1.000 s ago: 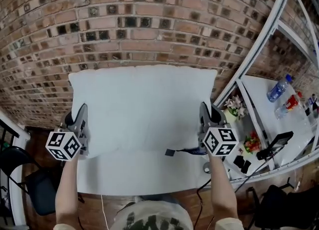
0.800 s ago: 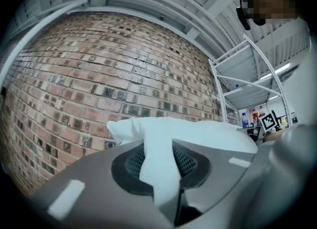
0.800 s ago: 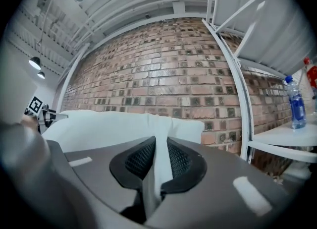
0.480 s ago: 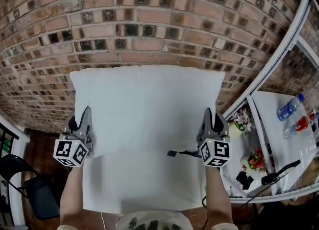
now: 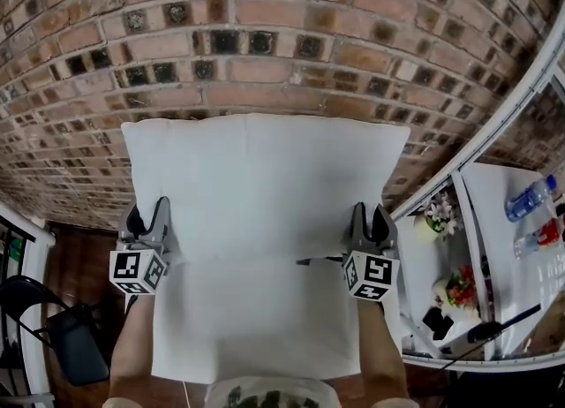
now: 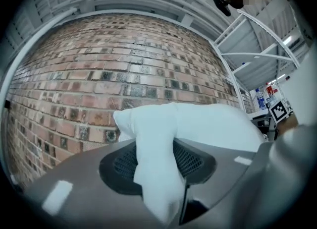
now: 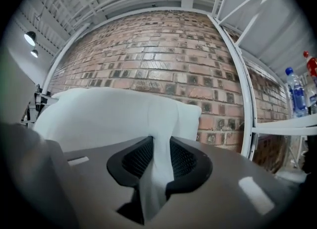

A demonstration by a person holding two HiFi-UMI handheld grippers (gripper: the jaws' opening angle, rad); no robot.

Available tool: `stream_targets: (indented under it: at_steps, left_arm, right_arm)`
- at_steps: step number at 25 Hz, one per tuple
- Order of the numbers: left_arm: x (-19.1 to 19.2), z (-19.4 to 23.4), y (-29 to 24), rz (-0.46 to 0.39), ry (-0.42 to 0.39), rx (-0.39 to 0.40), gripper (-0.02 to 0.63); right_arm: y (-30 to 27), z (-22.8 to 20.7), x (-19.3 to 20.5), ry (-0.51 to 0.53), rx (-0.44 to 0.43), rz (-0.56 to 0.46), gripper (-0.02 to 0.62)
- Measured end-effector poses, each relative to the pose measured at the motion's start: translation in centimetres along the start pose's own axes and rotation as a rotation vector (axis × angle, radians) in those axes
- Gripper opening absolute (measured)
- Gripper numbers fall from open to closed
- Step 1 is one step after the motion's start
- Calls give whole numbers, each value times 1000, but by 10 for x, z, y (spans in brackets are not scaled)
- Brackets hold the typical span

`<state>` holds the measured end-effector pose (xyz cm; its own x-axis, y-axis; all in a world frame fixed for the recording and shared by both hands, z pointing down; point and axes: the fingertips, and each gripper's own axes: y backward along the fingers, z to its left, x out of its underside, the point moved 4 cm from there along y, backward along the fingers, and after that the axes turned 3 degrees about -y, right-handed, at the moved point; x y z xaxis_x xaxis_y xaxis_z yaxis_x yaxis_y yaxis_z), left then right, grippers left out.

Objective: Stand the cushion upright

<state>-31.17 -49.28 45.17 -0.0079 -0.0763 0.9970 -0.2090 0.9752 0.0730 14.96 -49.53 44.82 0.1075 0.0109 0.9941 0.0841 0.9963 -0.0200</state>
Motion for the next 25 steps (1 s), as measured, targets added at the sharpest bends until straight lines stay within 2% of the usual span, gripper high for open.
stream_targets:
  at_steps: [8, 17, 25]
  left_arm:
    - [11, 7, 5, 43, 65, -13, 262]
    - [0, 3, 28, 31, 80, -15, 262]
    - [-21, -19, 65, 4, 83, 44, 262]
  right_arm:
    - [7, -6, 7, -9, 1, 51, 150]
    - [33, -9, -3, -20, 12, 53, 149]
    - [75, 6, -14, -67, -14, 60, 149]
